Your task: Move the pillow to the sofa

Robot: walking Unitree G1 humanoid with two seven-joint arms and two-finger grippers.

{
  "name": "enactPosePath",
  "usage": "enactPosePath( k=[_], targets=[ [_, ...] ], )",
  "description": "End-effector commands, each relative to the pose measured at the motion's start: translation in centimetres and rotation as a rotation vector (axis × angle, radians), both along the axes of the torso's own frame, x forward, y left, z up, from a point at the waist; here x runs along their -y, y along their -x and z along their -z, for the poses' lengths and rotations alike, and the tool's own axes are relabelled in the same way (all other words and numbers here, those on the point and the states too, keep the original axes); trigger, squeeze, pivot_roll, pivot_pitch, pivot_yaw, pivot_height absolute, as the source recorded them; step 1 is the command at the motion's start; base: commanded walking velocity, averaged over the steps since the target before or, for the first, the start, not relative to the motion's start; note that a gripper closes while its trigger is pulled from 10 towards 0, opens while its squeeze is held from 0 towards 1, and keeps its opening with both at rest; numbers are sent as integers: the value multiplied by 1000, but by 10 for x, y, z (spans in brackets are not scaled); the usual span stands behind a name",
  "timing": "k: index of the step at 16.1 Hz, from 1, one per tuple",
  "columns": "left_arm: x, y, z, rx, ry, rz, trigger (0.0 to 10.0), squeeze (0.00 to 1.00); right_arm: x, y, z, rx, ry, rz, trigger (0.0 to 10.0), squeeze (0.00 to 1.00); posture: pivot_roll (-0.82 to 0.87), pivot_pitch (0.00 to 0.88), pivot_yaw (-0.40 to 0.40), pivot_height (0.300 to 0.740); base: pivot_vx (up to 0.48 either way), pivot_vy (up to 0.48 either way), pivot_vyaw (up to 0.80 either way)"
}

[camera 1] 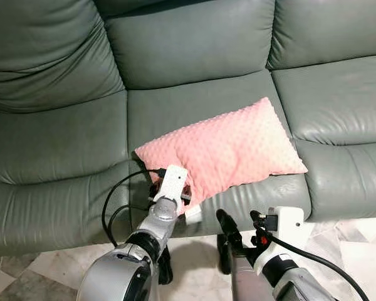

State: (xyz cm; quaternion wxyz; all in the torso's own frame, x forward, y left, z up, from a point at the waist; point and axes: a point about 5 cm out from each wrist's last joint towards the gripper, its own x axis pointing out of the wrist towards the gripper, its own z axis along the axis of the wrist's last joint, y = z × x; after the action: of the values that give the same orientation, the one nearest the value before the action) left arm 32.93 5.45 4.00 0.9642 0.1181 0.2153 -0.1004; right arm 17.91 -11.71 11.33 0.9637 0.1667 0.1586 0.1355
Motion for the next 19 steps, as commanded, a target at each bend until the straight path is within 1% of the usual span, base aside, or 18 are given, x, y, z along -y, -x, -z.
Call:
enactPosePath(
  k=[1, 3, 4, 6, 7, 8, 9, 10, 11, 12, 13, 15, 16, 17, 18, 19],
  targets=[
    [13, 10, 9, -42, 2, 46, 10000, 0, -1, 3, 8, -39, -4, 7, 10000, 0, -373, 468, 122, 740, 0, 0, 0],
    [-1, 9, 12, -40, -32, 41, 10000, 0, -2, 0, 9, -35, -2, 5, 10000, 0, -365, 457, 125, 740, 0, 0, 0],
    [-1, 9, 12, -40, -32, 41, 10000, 0, -2, 0, 9, -35, -2, 5, 10000, 0, -365, 457, 125, 740, 0, 0, 0],
    [-24, 7, 15, -44, -89, 4, 10000, 0, -1, -4, 9, -23, -1, 8, 10000, 0, -357, 442, 129, 740, 0, 0, 0],
    [-31, 7, 17, -52, -108, -12, 10000, 0, 1, -5, 9, -19, 7, 13, 10000, 0, -356, 437, 131, 740, 0, 0, 0],
    [-37, 6, 18, -67, -101, -21, 10000, 0, 8, -6, 13, -25, 55, 39, 10000, 0, -354, 431, 133, 740, 0, 0, 0],
    [-40, 6, 19, -99, -62, -38, 10000, 0, 31, -6, 27, -55, 219, 117, 10000, 0, -354, 428, 134, 740, 0, 0, 0],
    [-40, 7, 20, -106, -63, -37, 10000, 0, 40, -6, 32, -68, 248, 157, 10000, 0, -353, 426, 137, 740, 0, 0, 0],
    [-41, 9, 22, -115, -71, -40, 10000, 0, 57, -6, 39, -78, 301, 202, 10000, 0, -346, 427, 137, 740, 0, 0, 0],
    [-41, 9, 23, -117, -72, -43, 10000, 0, 62, -7, 40, -74, 320, 201, 10000, 0, -345, 428, 138, 740, 0, 0, 0],
    [-45, 13, 28, -142, -73, -59, 10000, 0, 93, -12, 52, -93, 400, 269, 10000, 0, -326, 431, 140, 740, 0, 0, 0],
    [-50, 15, 31, -160, -54, -88, 10000, 0, 126, -22, 58, -87, 495, 335, 10000, 0, -300, 436, 144, 740, 0, 0, 0],
    [-51, 16, 32, -163, -59, -86, 10000, 0, 136, -27, 57, -72, 506, 364, 10000, 0, -284, 437, 147, 740, 0, 0, 0],
    [-54, 17, 34, -168, -63, -90, 10000, 0, 152, -37, 58, -58, 532, 394, 10000, 0, -267, 441, 150, 740, 0, 0, 0],
    [-57, 18, 35, -171, -71, -100, 10000, 0, 164, -46, 60, -53, 552, 410, 10000, 0, -245, 446, 156, 740, 0, 0, 0],
    [-60, 18, 35, -172, -63, -108, 10000, 0, 171, -58, 59, -33, 504, 420, 10000, 0, -218, 449, 167, 740, 0, 0, 0]
  ],
)
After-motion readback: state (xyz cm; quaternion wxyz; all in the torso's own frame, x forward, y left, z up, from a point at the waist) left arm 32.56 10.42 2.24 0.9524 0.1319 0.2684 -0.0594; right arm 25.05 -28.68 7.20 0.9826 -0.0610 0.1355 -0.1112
